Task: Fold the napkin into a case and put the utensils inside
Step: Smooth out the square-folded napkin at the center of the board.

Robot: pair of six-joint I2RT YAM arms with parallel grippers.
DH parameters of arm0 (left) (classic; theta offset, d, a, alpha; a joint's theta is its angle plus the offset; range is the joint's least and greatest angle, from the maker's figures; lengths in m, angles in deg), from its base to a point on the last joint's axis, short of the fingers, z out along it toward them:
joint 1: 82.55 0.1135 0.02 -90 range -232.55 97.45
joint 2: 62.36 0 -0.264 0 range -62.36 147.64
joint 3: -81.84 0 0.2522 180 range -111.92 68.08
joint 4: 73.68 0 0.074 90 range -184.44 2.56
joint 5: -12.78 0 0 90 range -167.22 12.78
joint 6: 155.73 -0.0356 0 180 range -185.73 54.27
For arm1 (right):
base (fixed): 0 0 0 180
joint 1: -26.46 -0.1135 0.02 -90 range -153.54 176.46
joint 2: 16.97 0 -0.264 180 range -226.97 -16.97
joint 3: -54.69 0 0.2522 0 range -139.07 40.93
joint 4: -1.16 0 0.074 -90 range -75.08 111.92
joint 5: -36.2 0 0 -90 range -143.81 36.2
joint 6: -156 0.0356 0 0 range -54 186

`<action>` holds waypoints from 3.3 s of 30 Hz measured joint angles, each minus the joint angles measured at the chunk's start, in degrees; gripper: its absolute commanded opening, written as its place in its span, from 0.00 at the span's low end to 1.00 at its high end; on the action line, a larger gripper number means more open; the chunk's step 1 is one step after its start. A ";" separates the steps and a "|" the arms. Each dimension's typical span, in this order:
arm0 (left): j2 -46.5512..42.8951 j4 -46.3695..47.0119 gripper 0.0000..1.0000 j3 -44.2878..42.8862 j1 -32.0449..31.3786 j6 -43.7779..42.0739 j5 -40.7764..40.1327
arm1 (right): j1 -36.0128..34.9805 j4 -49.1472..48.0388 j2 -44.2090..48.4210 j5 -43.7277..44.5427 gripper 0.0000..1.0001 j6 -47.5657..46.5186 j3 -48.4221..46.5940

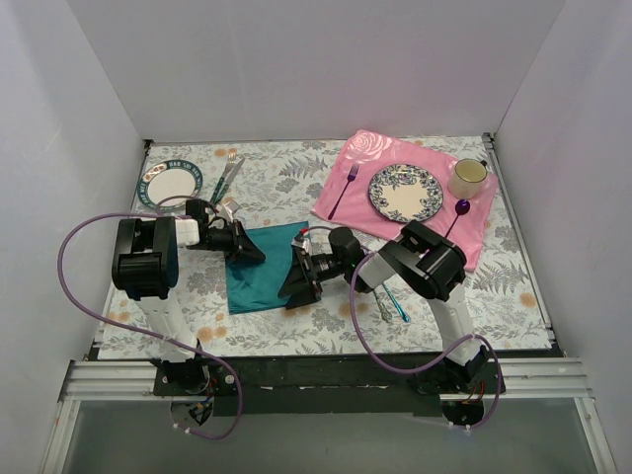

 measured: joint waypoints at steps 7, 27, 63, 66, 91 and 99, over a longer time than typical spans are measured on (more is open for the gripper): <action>0.00 -1.20 0.00 -0.33 0.00 -1.16 -0.09 | 2.89 13.09 3.76 0.22 0.99 -9.03 -9.66; 0.00 -1.22 0.00 -0.96 -0.02 -1.77 -0.09 | 7.96 14.67 -7.74 0.74 0.99 -10.01 -19.52; -1.46 -0.37 0.00 -0.20 0.09 -1.90 1.53 | 13.14 5.27 -22.25 9.64 0.99 8.28 -40.04; -1.55 0.00 0.00 -0.66 0.33 -1.16 3.37 | 13.29 3.72 -22.84 9.64 0.99 9.79 -40.00; -0.26 60.76 0.59 2.23 0.98 49.90 11.56 | 13.22 -1.44 -14.14 7.21 0.98 12.92 -30.77; 7.32 73.42 0.60 1.29 -2.82 59.45 9.53 | 13.18 4.13 3.13 4.70 0.41 0.39 -17.14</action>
